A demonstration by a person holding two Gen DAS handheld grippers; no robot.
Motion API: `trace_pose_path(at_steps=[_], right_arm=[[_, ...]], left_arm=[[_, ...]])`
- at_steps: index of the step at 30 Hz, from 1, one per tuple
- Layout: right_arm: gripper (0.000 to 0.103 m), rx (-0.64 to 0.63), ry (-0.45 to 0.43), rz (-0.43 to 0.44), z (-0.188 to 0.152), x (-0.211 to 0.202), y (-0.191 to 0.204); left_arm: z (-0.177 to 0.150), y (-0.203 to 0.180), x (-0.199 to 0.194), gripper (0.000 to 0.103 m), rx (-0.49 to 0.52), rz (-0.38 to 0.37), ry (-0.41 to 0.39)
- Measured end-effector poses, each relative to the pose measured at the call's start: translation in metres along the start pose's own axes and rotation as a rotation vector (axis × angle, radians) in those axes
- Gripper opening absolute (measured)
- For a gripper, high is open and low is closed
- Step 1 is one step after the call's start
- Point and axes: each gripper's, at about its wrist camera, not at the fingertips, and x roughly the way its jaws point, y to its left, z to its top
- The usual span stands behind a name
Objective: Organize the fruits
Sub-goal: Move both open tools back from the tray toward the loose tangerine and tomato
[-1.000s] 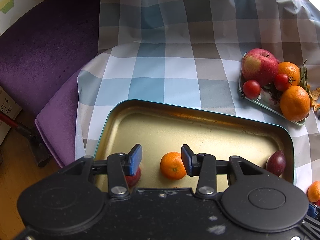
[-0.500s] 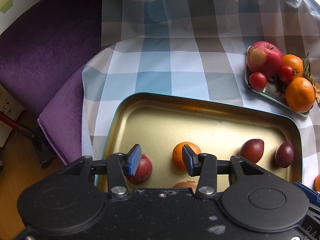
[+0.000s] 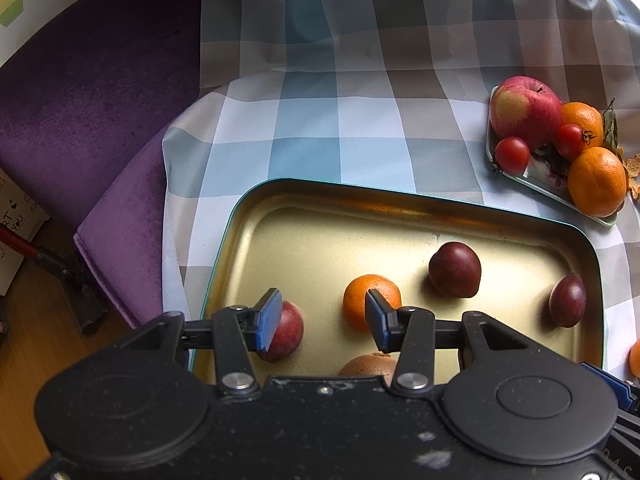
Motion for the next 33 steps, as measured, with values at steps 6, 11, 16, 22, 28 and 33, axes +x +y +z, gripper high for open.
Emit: trace_pose_path(at_steps=[6, 11, 16, 22, 28, 33], right_arm=[[0.048, -0.004, 0.009, -0.005, 0.000, -0.001, 0.001], [0.048, -0.009, 0.018, -0.018, 0.001, -0.002, 0.002], [0.048, -0.011, 0.035, -0.043, 0.001, -0.003, 0.001], [0.048, -0.007, 0.057, -0.062, 0.002, -0.006, -0.004], [0.048, 0.010, 0.068, -0.077, 0.003, -0.012, -0.013], [0.048, 0.029, 0.057, -0.093, 0.005, -0.020, -0.025]], left_arm=[[-0.002, -0.002, 0.001, 0.048, 0.004, 0.004, 0.016], [-0.005, -0.005, 0.002, 0.050, 0.013, 0.003, 0.039], [-0.006, -0.009, 0.006, 0.055, 0.019, -0.005, 0.084], [-0.007, -0.019, 0.005, 0.056, 0.039, -0.012, 0.107], [-0.008, -0.033, 0.003, 0.057, 0.064, -0.017, 0.125], [-0.009, -0.048, -0.002, 0.057, 0.088, -0.029, 0.118]])
